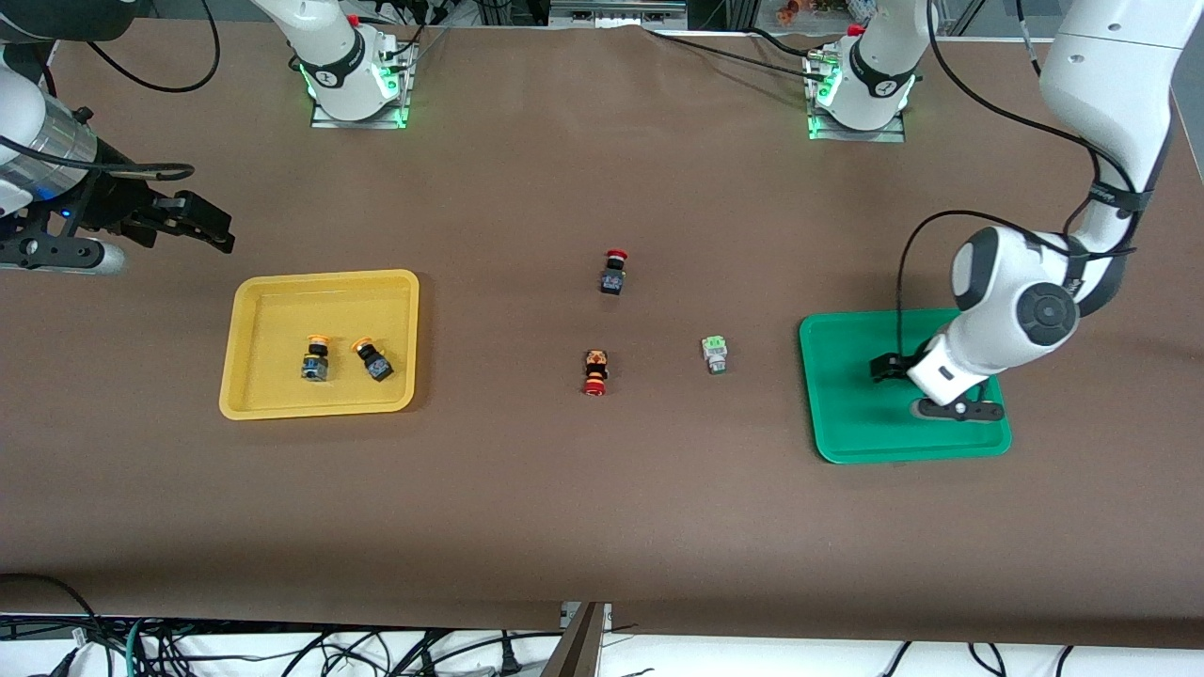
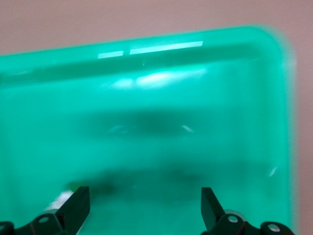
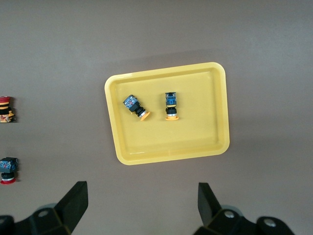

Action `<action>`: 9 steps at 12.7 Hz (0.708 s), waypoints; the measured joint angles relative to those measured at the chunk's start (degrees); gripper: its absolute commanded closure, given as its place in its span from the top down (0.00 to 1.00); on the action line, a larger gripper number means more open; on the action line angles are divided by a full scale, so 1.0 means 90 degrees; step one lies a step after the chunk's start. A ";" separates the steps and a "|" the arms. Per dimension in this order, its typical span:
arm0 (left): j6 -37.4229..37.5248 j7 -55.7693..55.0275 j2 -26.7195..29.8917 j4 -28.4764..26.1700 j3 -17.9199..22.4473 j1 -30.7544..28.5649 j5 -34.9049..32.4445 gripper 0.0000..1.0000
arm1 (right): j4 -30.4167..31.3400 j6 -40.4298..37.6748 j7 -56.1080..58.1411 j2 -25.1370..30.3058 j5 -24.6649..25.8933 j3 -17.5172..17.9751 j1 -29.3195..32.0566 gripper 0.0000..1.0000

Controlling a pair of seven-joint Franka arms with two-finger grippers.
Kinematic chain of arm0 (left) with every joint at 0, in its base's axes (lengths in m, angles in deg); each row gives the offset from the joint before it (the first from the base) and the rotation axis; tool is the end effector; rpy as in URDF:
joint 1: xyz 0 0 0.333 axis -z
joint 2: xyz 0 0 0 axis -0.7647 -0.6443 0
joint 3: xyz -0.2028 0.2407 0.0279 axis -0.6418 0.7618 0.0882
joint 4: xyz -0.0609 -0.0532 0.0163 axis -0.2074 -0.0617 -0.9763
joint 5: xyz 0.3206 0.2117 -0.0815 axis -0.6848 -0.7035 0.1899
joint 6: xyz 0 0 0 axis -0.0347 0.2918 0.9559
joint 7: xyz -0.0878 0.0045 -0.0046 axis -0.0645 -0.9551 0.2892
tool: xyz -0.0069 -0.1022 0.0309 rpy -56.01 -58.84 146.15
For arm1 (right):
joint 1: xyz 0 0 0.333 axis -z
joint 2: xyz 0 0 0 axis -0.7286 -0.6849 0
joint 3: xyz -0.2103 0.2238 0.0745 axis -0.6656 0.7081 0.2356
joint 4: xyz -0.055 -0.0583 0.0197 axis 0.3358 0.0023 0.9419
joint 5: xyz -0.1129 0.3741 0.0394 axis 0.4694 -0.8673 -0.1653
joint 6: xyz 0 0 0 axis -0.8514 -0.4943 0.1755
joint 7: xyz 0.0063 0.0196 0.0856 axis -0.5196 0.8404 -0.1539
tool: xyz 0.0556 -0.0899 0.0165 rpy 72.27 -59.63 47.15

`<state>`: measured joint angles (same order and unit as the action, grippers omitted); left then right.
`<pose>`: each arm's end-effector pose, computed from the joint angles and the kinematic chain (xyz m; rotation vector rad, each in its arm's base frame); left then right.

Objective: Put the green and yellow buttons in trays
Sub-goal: 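Lower the green button into the green tray and open the left gripper, then move the left gripper to the second green button and grasp it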

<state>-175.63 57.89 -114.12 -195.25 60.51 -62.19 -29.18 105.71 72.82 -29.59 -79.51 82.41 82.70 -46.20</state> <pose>0.6230 -0.0520 0.2358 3.1098 -0.0632 -0.0364 0.5685 0.0630 0.5908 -3.1278 0.1173 0.0653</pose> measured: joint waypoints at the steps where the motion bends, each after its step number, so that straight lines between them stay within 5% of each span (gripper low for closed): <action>1: 0.0030 -0.0419 -0.0018 0.0105 -0.0086 0.0256 0.0002 1.00 | 0.0000 -0.0001 0.0000 -0.0004 0.0000 0.0001 0.0000 0.99; 9: 0.0032 -0.3353 -0.1015 0.1114 -0.0190 0.2112 0.0002 1.00 | -0.0003 -0.0002 0.0002 -0.0008 0.0000 0.0004 0.0000 0.99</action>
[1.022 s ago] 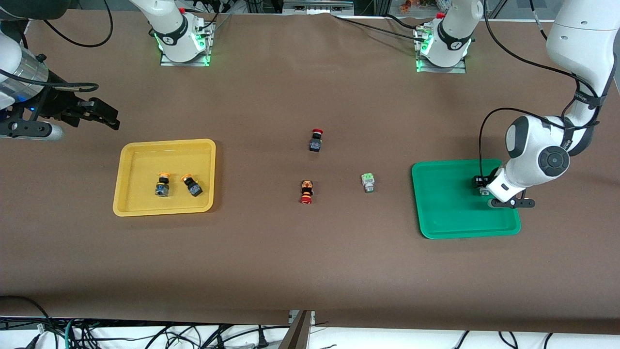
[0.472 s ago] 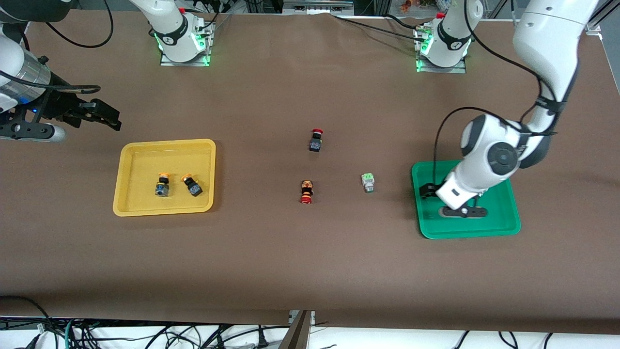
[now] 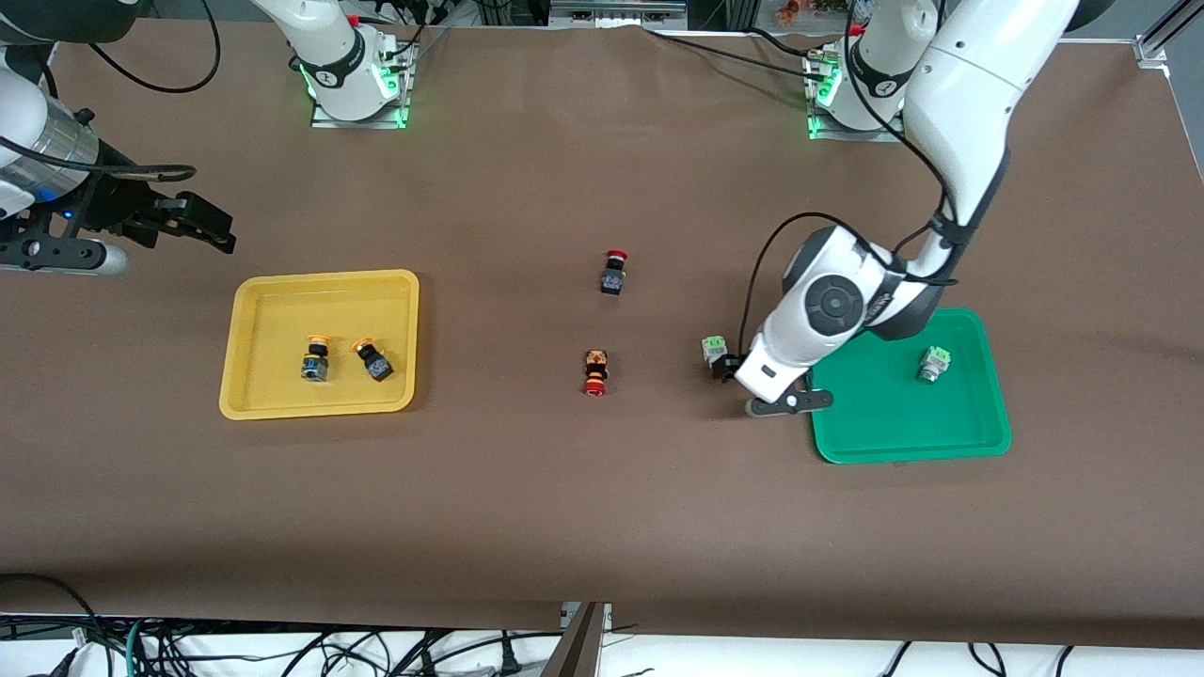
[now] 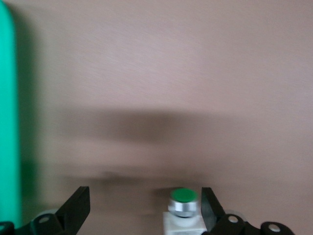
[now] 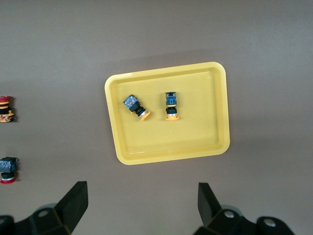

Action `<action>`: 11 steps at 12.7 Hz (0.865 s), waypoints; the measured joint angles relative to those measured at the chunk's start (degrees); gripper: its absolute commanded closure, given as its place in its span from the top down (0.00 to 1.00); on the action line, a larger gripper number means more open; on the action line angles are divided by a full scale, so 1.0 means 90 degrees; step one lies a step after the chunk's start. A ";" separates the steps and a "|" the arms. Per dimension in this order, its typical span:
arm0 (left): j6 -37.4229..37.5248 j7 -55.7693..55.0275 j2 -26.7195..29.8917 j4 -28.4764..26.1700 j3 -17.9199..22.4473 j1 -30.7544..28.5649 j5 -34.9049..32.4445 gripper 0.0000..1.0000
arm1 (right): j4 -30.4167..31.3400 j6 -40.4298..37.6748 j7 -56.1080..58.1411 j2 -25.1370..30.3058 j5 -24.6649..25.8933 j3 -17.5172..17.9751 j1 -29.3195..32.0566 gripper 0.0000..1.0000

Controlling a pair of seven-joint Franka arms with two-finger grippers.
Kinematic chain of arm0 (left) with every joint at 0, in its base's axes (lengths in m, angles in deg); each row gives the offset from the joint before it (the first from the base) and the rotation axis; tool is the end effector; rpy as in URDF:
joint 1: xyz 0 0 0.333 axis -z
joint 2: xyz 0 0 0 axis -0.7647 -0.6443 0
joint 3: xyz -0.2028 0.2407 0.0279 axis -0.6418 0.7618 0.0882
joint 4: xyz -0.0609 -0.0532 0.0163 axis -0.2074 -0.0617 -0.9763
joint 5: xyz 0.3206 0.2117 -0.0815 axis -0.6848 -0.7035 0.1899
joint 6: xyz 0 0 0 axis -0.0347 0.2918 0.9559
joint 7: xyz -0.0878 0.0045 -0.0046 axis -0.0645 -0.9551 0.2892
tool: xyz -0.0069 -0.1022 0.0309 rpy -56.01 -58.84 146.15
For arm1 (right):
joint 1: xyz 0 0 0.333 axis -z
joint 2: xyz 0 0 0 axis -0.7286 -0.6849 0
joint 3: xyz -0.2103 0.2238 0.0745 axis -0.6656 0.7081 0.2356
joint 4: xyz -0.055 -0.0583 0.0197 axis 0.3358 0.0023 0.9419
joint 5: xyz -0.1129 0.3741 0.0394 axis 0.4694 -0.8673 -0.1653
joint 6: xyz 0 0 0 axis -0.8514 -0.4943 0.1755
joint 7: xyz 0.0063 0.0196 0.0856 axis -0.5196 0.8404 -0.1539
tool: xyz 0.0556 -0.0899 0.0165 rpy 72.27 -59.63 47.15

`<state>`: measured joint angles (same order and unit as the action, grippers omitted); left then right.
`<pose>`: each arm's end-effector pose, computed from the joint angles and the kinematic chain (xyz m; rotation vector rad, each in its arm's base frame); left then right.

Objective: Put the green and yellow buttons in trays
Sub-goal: 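Move the left gripper to the second green button and grasp it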

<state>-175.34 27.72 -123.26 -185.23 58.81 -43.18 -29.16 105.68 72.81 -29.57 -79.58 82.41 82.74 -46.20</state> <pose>0.6064 -0.2767 0.2104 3.0518 0.2447 -0.0685 0.5688 0.0634 0.5904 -3.1277 0.1157 0.0666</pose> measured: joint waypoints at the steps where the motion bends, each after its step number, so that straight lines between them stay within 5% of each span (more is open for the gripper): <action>1: 0.0000 -0.0098 -0.0063 0.0057 0.0000 0.0109 0.0000 1.00 | 0.0000 0.0000 0.0000 0.0000 0.0000 0.0000 0.0000 0.99; 5: 0.0000 -0.0405 -0.0303 0.0079 -0.0014 0.0361 -0.0353 1.00 | 0.0000 0.0000 0.0000 0.0000 0.0000 0.0000 0.0000 0.99; 6: 0.0001 -0.0548 -0.0371 0.0079 -0.0074 0.0372 -0.0467 0.79 | 0.0000 0.0000 0.0000 0.0000 0.0000 0.0000 0.0000 0.99; 7: 0.0005 -0.0674 -0.0427 0.0078 -0.0141 0.0379 -0.0526 0.32 | 0.0000 0.0000 0.0000 0.0000 0.0000 0.0000 0.0000 0.99; 8: 0.0014 -0.0763 -0.0452 0.0078 -0.0197 0.0382 -0.0539 0.10 | 0.0000 0.0000 0.0000 0.0000 0.0000 0.0000 0.0000 0.99; 9: 0.0035 -0.0856 -0.0455 0.0078 -0.0240 0.0382 -0.0540 0.00 | 0.0000 0.0000 0.0000 0.0000 0.0000 0.0000 0.0000 0.99; 11: 0.0152 -0.1048 -0.0455 0.0079 -0.0272 0.0381 -0.0549 0.00 | 0.0000 0.0000 0.0000 0.0000 0.0000 0.0000 0.0000 0.99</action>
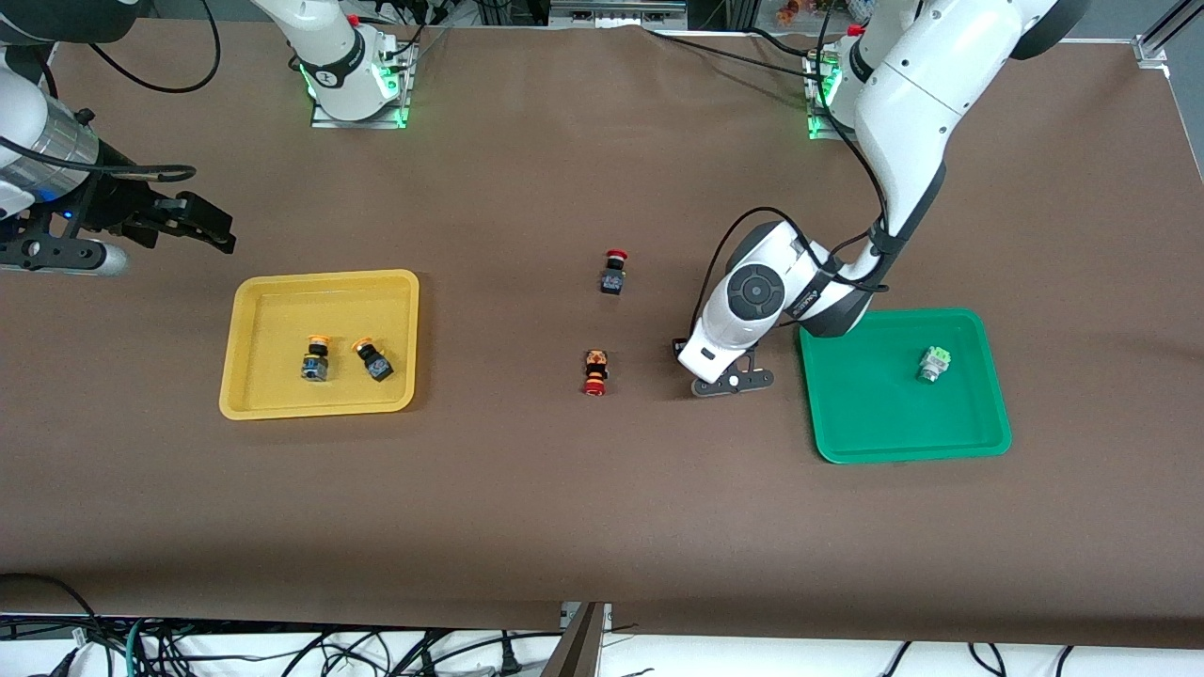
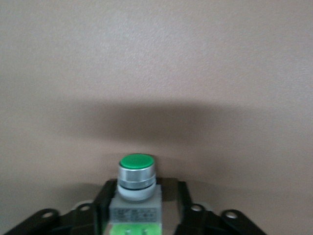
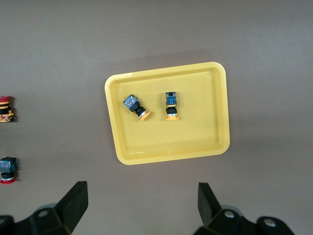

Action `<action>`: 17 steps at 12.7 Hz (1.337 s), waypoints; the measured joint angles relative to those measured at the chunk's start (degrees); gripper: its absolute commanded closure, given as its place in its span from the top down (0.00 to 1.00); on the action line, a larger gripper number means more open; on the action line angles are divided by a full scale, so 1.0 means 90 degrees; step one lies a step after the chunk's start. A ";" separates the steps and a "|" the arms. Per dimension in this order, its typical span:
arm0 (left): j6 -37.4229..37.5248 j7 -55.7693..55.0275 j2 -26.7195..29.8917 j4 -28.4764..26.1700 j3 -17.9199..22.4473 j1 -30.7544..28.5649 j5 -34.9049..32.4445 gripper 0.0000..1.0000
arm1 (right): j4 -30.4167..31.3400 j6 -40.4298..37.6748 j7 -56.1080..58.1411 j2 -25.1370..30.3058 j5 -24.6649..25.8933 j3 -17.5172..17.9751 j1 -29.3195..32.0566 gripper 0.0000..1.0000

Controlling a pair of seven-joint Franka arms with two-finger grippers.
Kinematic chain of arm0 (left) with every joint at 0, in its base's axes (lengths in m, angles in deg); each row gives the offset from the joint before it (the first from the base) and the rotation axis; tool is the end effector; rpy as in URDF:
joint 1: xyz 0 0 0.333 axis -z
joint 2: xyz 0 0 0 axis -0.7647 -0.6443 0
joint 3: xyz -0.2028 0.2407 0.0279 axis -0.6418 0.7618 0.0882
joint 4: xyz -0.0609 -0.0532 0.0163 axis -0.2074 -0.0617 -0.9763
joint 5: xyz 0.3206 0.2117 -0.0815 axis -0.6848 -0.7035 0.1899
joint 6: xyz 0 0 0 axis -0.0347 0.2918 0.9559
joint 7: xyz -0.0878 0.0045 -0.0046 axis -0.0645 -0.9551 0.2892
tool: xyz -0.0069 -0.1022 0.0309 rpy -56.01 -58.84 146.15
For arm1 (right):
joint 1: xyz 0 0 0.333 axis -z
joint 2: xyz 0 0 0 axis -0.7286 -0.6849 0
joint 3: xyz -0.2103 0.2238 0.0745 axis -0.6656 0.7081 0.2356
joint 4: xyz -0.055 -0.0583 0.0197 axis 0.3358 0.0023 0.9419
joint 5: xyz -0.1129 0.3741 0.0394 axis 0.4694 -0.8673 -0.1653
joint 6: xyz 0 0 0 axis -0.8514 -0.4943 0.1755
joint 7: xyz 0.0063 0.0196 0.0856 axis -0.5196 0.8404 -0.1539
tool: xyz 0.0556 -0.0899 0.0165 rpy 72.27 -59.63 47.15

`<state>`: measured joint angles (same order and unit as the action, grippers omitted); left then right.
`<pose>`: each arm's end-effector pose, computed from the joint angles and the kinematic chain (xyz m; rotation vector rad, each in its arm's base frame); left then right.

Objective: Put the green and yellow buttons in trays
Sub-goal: 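Move the left gripper to the second green button and grasp it, then carry the second green button into the green tray and release it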

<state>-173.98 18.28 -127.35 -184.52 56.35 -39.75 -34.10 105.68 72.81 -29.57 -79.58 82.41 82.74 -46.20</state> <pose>0.5704 -0.3321 0.1743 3.0996 0.2694 -0.1490 0.5688 0.0634 0.5904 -3.1277 0.1157 0.0666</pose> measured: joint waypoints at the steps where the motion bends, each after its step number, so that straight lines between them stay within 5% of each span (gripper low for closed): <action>1: 0.0093 -0.0006 0.0001 0.0005 -0.0002 -0.0008 -0.0002 0.00 | 0.0000 0.0000 0.0000 0.0000 0.0000 0.0000 0.0000 0.99; 4: 0.0290 0.0204 0.0070 0.0098 0.0005 -0.0152 -0.0014 0.00 | 0.0000 0.0000 0.0000 0.0000 0.0000 0.0000 0.0000 0.99; 8: 0.1369 0.2372 0.0554 0.0420 0.0130 -0.1025 0.0252 0.00 | -0.0001 0.0000 0.0000 0.0000 0.0000 0.0000 0.0000 0.99; 13: 0.1583 0.4426 0.0687 0.0093 0.1080 -0.1453 0.0423 0.00 | -0.0001 0.0000 0.0000 0.0000 0.0000 0.0000 0.0000 0.99; 14: 0.1555 0.4499 0.0673 -0.0049 0.1126 -0.1481 0.0504 0.14 | -0.0001 0.0000 0.0000 0.0000 0.0000 0.0000 0.0000 0.99; 15: 0.1455 0.4510 0.0664 -0.0196 0.1144 -0.1493 0.0531 0.70 | -0.0001 0.0000 0.0000 -0.0001 0.0000 0.0000 0.0000 0.99; 16: 0.1318 0.4510 0.0659 -0.0332 0.1147 -0.1510 0.0533 1.00 | -0.0001 0.0000 0.0000 -0.0001 0.0000 0.0000 0.0000 0.99; 17: 0.1223 0.4510 0.0657 -0.0411 0.1147 -0.1539 0.0534 1.00 | -0.0002 0.0000 0.0000 0.0000 0.0000 0.0000 0.0000 0.99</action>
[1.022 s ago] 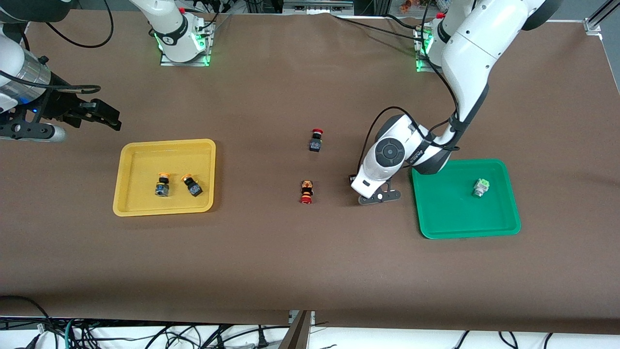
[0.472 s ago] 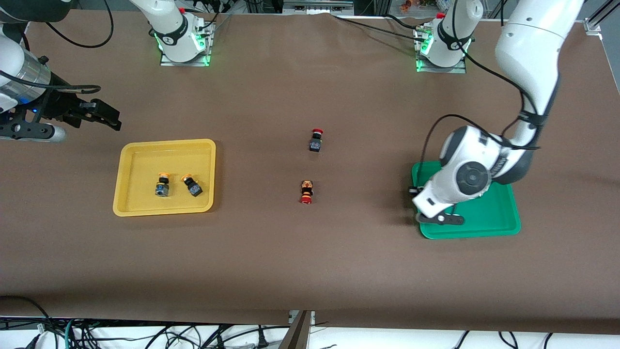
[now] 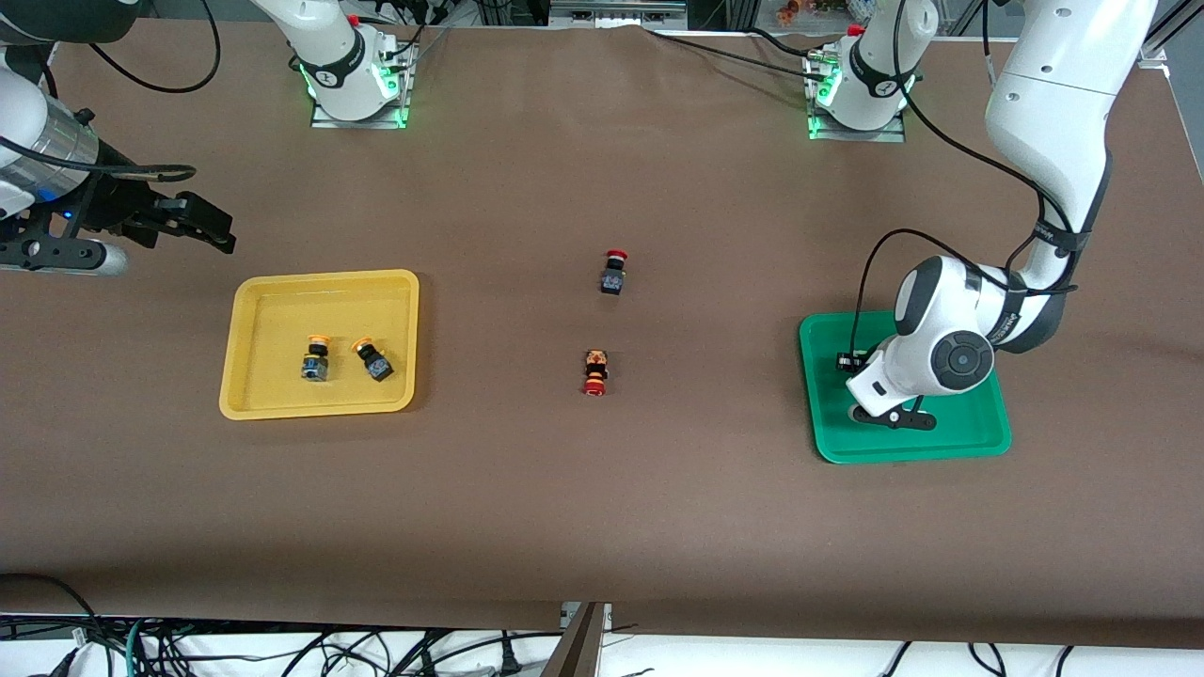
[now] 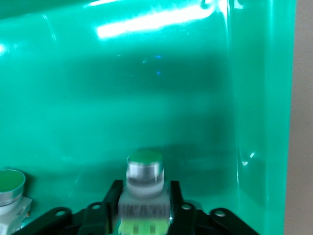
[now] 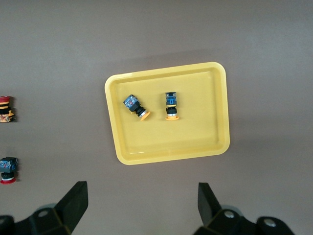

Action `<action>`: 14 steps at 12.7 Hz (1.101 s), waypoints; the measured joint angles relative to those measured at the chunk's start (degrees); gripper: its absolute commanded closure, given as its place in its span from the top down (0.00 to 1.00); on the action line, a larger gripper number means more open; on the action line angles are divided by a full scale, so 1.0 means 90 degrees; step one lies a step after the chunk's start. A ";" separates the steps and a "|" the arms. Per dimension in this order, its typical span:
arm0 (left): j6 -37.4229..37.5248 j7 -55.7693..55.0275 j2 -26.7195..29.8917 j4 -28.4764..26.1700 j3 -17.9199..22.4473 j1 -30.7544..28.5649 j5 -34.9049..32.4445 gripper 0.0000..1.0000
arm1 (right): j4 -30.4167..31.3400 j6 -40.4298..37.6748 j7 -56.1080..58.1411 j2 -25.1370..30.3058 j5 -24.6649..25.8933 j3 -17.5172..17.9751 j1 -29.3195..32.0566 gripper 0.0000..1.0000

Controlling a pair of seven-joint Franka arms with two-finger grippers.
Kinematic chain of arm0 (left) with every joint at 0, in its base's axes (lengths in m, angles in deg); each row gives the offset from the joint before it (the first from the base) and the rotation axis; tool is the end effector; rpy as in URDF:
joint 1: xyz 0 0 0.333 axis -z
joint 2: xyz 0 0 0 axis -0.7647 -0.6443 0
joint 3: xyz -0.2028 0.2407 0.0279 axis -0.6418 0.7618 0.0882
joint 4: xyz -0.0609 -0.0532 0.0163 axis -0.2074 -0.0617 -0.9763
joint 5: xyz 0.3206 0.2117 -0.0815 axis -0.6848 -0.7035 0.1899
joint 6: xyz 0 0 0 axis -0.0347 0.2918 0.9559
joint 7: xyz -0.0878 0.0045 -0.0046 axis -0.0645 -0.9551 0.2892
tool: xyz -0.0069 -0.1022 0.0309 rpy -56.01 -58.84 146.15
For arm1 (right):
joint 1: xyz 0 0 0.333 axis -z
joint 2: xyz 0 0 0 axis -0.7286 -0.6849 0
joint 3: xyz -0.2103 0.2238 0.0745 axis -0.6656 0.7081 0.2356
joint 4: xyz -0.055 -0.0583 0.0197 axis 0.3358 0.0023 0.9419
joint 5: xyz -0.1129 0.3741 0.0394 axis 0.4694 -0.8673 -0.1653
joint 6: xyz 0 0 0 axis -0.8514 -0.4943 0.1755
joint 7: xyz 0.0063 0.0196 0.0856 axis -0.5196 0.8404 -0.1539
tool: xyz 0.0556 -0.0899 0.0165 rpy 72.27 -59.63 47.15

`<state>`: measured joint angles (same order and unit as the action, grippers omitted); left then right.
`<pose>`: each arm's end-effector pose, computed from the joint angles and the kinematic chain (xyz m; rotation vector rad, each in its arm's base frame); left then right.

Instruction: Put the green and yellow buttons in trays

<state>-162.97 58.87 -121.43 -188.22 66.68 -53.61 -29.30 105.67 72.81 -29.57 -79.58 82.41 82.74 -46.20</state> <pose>0.6203 -0.0755 0.1809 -3.0718 0.1563 0.3940 0.5688 0.0634 0.5904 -3.1277 0.1157 0.0664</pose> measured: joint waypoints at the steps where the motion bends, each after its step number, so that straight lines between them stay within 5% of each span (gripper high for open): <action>1: -0.0015 -0.0003 0.0024 0.0015 -0.0002 -0.0018 0.0001 1.00 | 0.0000 0.0000 0.0000 0.0000 0.0000 0.0000 0.0000 0.99; 9: 0.0928 -0.0014 0.2128 0.0684 -0.0026 -0.0011 0.0054 1.00 | -0.0005 -0.0002 0.0000 -0.0005 0.0000 0.0000 0.0001 0.99; 14: 0.2659 0.0017 0.3431 0.1060 0.0748 -0.0018 0.1150 1.00 | -0.0007 -0.0004 0.0000 -0.0007 0.0000 0.0000 0.0002 0.99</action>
<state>-139.04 59.03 -90.55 -178.68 73.41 -53.77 -18.95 105.60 72.77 -29.57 -79.64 82.41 82.74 -46.18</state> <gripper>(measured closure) 0.000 0.004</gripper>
